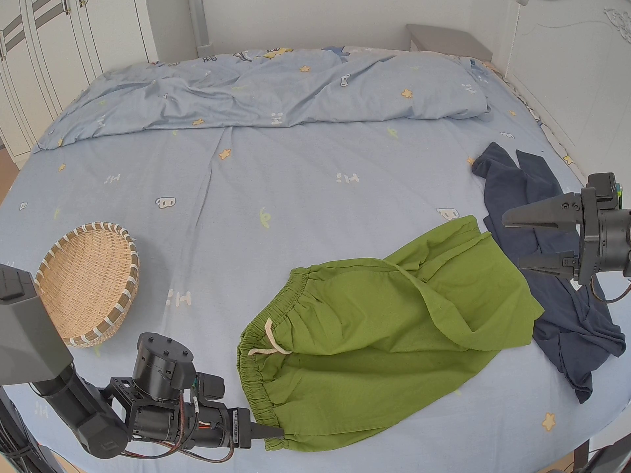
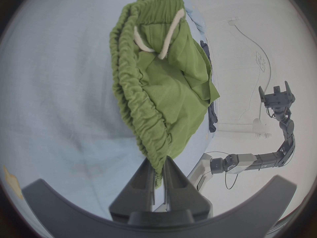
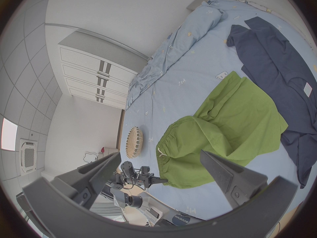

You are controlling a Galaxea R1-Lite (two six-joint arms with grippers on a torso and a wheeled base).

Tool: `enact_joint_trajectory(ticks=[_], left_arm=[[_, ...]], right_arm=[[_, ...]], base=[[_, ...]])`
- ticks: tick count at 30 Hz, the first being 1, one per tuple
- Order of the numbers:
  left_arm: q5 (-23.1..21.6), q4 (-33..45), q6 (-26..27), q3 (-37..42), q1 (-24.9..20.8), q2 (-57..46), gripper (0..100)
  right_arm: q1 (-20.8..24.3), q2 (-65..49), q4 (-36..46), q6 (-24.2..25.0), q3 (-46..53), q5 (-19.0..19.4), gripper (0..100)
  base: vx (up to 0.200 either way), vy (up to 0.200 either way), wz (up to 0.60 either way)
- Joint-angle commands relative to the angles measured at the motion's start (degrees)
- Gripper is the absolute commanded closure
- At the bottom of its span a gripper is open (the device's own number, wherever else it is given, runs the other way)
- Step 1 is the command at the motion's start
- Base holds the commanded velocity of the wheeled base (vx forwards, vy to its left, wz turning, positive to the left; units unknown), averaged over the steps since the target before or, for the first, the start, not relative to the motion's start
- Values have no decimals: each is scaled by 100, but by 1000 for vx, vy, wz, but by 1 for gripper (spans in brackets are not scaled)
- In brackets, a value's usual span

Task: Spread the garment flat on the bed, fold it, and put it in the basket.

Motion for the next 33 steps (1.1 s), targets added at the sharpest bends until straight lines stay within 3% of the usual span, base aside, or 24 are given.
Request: enact_joint_trajectory(ticks=[1,7,10,13,21,27,33], left_arm=[[-82,129,-124,231,260,-520,100],[-548,841,-150,503,1033,-1373,100],[-961,1509,-98,591,1614,-1795,100],[-1084,1799,34,670,1948,-2006,100],[-1136,1922,702,1066,2712,-2058,100],[-1145,1957,1326,1136,3222,-1944,100],[-1145,1966,1572,1083,3556,-1847,100]], right_arm=[[11,2,56,-8,71,10,0],[37,-6,73,-96,423,1,0],[20,-15,73,-457,853,1,0],[-15,-15,73,-747,1179,-17,0],[-648,-24,-6,-1696,2172,-17,0],[-956,-33,-6,-1977,2585,-8,0],[-1026,37,-190,-2162,2857,-8,0]], base=[[0,0,0],[0,0,0],[0,0,0],[0,0,0],[0,0,0],[0,0,0],[0,0,0]])
